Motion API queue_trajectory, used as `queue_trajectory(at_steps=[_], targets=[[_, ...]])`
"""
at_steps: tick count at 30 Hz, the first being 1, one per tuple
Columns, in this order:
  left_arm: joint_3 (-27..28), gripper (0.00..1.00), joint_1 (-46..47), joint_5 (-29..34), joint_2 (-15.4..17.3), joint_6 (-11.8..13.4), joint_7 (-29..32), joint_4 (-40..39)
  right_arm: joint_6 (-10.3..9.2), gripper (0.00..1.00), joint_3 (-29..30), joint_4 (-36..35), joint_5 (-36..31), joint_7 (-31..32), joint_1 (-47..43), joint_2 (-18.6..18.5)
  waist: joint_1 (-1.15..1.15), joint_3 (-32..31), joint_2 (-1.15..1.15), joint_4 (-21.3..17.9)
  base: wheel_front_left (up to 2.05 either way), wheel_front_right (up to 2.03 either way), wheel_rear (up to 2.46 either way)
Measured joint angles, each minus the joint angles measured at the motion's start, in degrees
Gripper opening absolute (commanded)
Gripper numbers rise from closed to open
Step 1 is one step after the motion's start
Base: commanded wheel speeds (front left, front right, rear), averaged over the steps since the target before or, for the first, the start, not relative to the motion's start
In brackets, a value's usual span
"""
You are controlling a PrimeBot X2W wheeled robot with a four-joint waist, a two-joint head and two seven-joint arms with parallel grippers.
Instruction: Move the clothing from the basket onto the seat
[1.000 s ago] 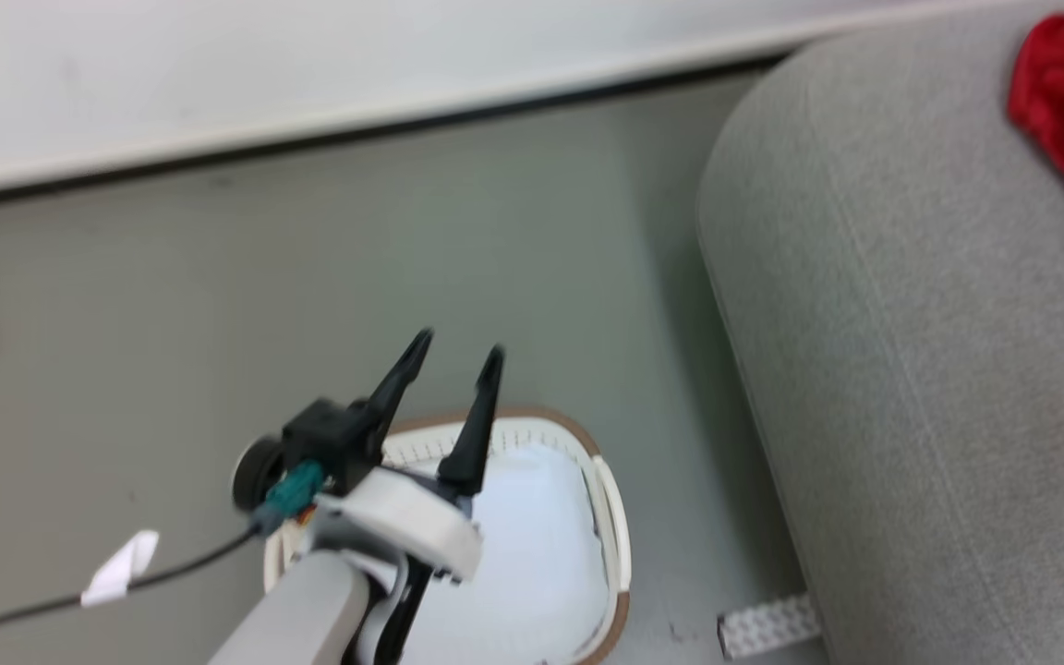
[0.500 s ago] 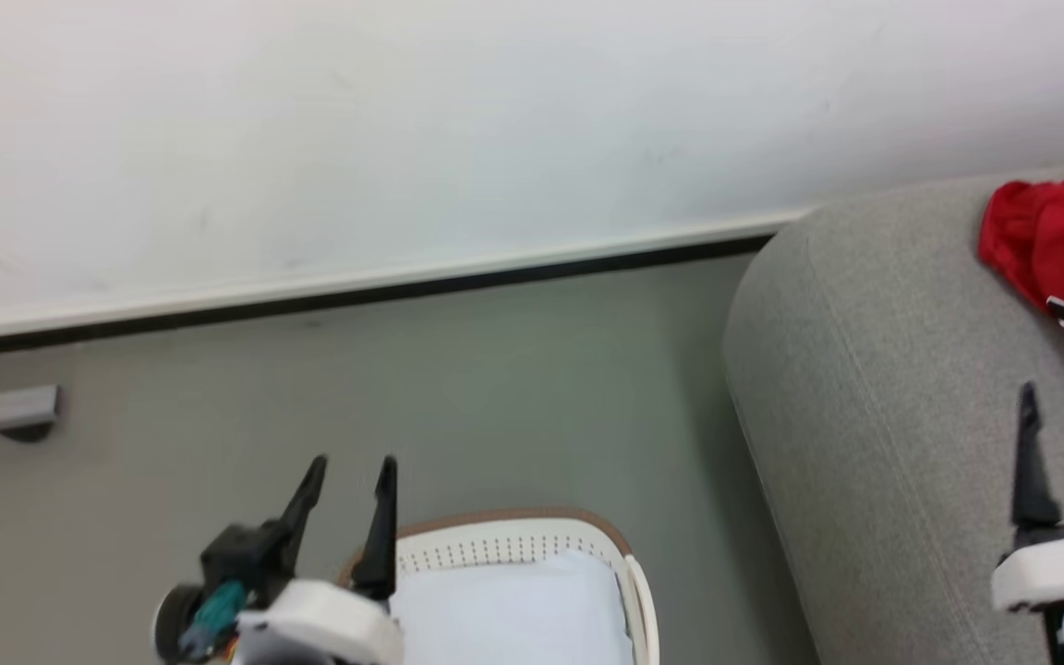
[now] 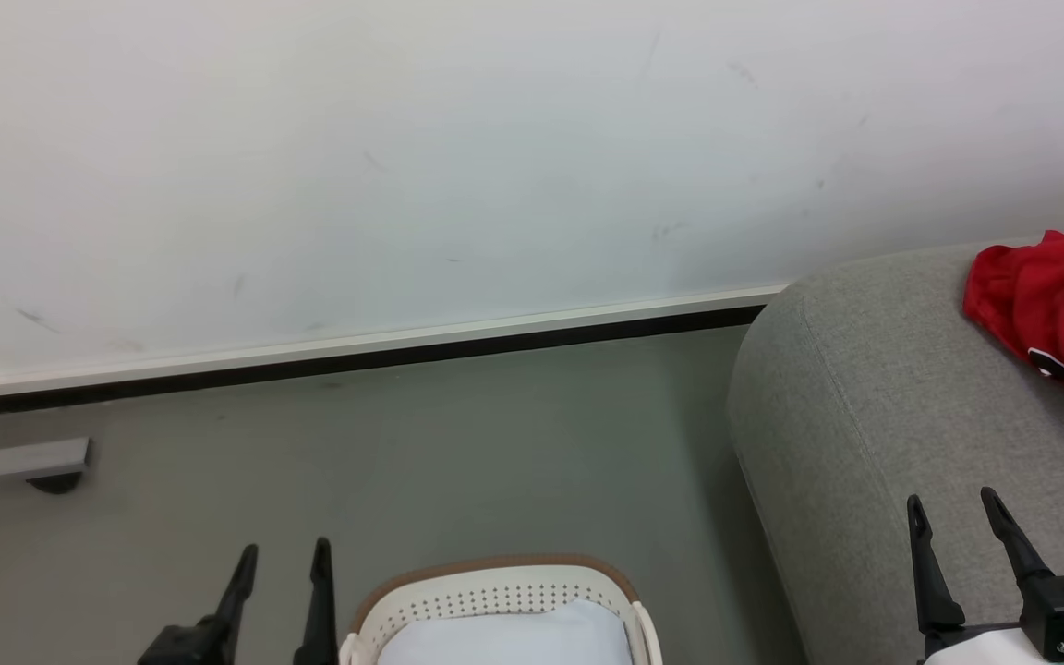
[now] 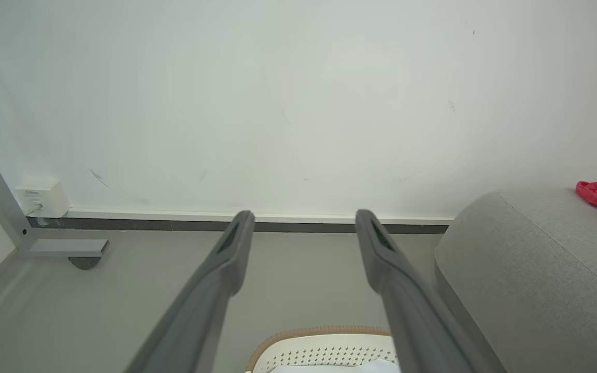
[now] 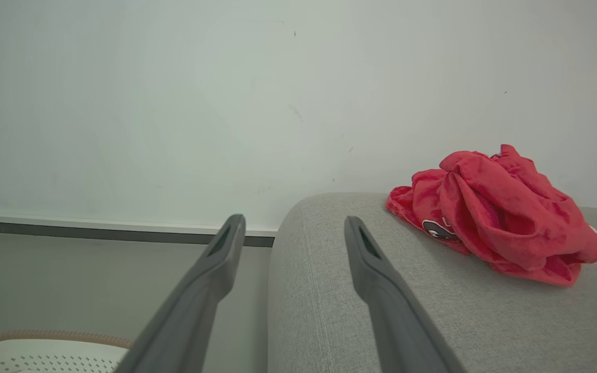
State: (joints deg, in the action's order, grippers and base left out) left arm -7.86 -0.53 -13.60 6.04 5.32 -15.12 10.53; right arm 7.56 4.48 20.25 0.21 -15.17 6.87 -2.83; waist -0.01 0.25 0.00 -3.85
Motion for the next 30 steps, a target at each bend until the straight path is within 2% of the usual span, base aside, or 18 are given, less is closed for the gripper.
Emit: queue_trajectory(at_steps=[16, 30], targets=[[4.1, 1.00, -0.7, 3.8, -2.7, -5.8, 0.0, 0.9, 0.00, 1.00, -0.5, -0.2, 2.3, 0.0, -2.2, 0.0, 0.01, 0.0, 0.00, 0.9, 0.00, 0.00, 0.00], [5.3, 1.00, -0.2, 5.1, -3.2, -7.3, 0.0, 1.7, 0.00, 1.00, -0.9, 0.1, 2.8, 0.0, -2.2, 0.0, 0.01, 0.0, 0.00, 0.5, 0.00, 0.00, 0.00]])
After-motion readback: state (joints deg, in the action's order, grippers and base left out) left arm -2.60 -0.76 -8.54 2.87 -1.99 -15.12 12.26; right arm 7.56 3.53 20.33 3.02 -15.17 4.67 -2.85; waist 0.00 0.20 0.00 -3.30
